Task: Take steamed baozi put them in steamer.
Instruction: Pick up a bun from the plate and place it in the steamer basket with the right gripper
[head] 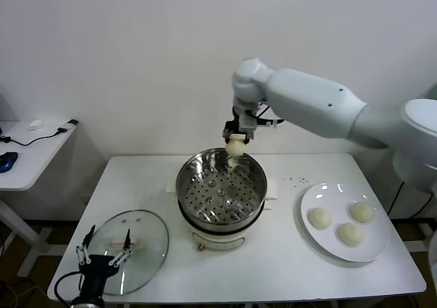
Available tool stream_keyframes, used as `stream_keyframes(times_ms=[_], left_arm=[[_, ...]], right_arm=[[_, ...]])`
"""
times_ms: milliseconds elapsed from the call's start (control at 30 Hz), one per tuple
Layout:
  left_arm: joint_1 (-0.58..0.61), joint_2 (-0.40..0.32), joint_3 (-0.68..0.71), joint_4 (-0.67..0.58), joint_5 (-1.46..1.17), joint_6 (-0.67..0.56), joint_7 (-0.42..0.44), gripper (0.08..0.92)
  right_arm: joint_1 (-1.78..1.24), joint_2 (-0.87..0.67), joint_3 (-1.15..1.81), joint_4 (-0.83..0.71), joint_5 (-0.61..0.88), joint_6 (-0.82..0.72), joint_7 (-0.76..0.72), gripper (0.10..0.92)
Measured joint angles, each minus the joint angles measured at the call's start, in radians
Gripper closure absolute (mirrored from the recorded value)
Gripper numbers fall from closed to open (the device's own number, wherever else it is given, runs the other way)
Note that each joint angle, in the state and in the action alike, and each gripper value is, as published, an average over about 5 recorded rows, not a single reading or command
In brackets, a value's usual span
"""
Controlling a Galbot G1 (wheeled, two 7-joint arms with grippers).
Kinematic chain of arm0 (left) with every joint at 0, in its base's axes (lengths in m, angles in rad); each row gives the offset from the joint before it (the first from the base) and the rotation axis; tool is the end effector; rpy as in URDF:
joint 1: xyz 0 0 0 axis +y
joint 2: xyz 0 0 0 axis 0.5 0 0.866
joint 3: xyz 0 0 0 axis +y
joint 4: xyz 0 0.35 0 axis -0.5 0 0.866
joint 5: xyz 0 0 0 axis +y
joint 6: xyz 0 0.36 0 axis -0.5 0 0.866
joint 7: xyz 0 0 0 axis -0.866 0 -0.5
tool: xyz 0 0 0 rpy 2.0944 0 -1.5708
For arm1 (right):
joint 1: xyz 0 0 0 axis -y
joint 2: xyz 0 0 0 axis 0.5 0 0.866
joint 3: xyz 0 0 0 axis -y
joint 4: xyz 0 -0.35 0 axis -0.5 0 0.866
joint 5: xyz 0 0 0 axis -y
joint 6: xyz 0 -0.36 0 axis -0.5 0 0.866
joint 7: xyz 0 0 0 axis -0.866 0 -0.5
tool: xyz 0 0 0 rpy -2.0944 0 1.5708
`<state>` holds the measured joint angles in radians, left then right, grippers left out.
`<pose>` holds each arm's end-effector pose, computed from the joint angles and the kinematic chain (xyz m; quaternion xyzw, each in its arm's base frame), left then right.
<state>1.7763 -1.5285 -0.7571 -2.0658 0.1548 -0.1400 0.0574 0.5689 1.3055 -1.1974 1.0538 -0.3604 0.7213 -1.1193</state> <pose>0.1128 0.0808 -0.3364 0.0346 -0.9844 -0.1634 0.0557 0.5921 0.1602 -0.0200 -0.6032 0.0145 -0.7970 0.0265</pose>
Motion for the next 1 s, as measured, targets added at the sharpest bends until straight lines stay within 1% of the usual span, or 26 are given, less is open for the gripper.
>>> stream_keyframes(times_ms=[467, 700, 800, 1000], left_arm=[[0.003, 0.006, 0.000, 0.007, -0.001, -0.002, 0.000, 0.177], [0.008, 0.007, -0.001, 0.010, -0.001, -0.005, 0.000, 0.177], [0.009, 0.007, 0.000, 0.011, -0.001, -0.006, 0.000, 0.177], [0.015, 0.007, 0.002, 0.012, 0.000, -0.008, -0.001, 0.177]], right_arm=[[-0.144, 0.107, 0.034, -0.095, -0.121, 0.032, 0.025, 0.451], [-0.179, 0.135, 0.046, -0.151, -0.157, 0.042, 0.033, 0.447], [-0.184, 0.142, 0.046, -0.164, -0.160, 0.040, 0.035, 0.417], [-0.185, 0.142, 0.046, -0.169, -0.147, 0.034, 0.030, 0.261]])
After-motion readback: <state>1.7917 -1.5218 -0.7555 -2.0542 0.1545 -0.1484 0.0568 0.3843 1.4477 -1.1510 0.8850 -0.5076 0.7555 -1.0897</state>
